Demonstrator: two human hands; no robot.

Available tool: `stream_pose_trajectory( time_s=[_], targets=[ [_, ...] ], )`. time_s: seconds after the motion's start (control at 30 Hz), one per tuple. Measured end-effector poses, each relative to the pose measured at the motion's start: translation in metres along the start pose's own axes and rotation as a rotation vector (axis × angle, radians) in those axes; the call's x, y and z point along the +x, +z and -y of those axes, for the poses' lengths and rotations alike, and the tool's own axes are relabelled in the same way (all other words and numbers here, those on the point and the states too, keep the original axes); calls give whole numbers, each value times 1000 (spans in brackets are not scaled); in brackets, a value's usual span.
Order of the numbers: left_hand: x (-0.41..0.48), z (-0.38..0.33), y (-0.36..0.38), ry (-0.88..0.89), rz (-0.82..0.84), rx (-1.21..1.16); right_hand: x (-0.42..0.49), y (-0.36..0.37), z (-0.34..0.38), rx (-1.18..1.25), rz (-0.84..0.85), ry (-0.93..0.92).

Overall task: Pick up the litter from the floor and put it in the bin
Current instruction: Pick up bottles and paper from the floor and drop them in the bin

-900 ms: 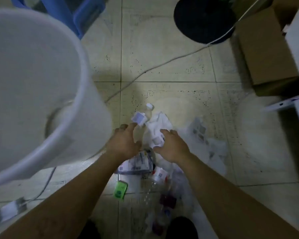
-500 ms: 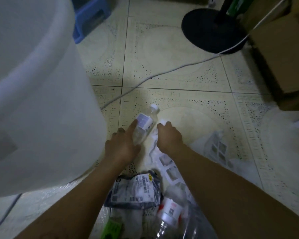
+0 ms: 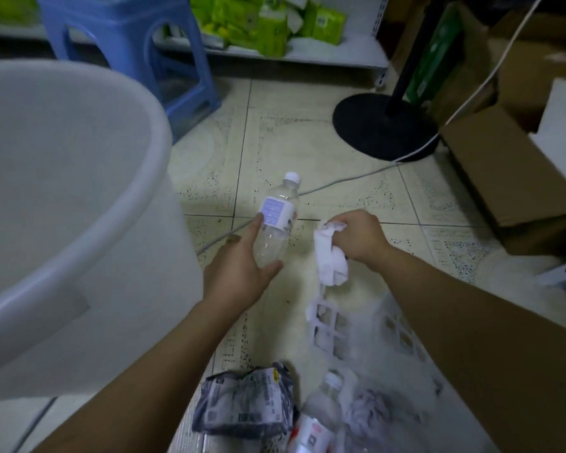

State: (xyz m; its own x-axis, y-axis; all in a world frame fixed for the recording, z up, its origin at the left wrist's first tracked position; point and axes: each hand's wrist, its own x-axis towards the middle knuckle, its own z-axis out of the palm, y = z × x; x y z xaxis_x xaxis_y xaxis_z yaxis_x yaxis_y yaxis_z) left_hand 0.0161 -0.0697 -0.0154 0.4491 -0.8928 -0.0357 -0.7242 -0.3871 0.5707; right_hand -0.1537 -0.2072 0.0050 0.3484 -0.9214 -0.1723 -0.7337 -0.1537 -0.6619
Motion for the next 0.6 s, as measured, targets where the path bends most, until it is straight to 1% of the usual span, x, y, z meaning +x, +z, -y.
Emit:
stream_pose_trajectory(
  time_s=[0.07,0.17,0.27,0.37,0.47,0.6],
  targets=[
    [-2,-20,-9,40,-24,11,-6,-18,2,109,-46,55],
    [0,-45,-27,117,-58,14,-15,-40,8,210,-8,136],
    [6,-73,-55,185,-121,30,-20,-67,27,472,-21,162],
    [12,-104,-90,237,-215,49,-22,-95,59,629,-107,107],
    [19,-128,-137,257,-265,-5,-28,-114,95,694,-189,11],
    [22,-121,-207,230,-354,34,-37,-113,146,751,-218,-145]
  ],
)
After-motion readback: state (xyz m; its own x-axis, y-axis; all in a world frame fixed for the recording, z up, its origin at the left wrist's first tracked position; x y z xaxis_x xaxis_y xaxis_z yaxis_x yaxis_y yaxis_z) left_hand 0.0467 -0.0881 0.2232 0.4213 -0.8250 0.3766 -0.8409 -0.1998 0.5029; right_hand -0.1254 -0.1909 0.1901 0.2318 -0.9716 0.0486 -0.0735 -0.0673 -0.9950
